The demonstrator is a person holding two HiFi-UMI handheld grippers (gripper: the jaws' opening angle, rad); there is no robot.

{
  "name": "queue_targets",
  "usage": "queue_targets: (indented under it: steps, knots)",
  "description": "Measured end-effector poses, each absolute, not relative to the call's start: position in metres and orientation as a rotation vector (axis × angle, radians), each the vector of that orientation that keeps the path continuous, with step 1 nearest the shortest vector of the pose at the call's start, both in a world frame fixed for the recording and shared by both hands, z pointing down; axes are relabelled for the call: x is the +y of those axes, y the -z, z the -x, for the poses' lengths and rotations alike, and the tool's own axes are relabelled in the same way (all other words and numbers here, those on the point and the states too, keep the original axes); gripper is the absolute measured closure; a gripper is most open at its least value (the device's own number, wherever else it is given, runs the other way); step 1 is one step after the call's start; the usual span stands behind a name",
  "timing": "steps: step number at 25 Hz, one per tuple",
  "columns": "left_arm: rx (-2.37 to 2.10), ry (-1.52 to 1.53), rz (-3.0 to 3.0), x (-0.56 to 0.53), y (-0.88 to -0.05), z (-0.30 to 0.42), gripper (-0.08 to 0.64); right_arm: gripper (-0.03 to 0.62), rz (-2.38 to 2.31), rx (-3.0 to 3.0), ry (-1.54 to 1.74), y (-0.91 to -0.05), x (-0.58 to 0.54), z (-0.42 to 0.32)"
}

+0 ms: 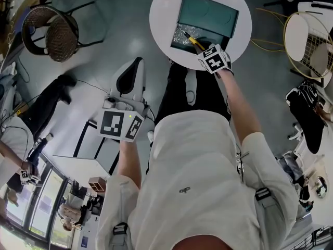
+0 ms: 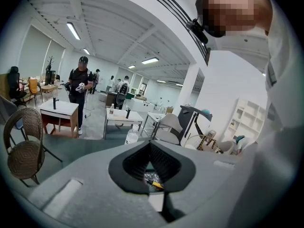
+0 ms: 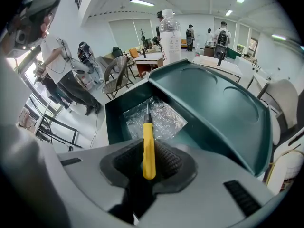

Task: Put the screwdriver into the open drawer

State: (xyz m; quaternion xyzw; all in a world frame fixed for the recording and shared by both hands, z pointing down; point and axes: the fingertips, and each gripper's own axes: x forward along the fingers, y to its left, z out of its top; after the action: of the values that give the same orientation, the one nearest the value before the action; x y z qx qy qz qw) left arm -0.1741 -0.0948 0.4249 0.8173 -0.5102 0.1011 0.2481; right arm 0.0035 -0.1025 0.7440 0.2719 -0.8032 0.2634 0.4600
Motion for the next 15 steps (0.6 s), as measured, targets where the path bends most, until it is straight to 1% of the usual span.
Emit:
queue_targets:
  steps: [8,15]
  knots:
    - [-1.386,-0.268,-2.235,-0.098,-0.426,0.174,0.551,0.511,-0.685,-1.997,-0.620,-0.738,-0.110,-0.002]
    - [-1.386,-0.243,-2.264,-0.102,-0.417,0.171,0.551,0.511,-0.699,-2.003,-0.572,-0.717,-0.116,-0.004]
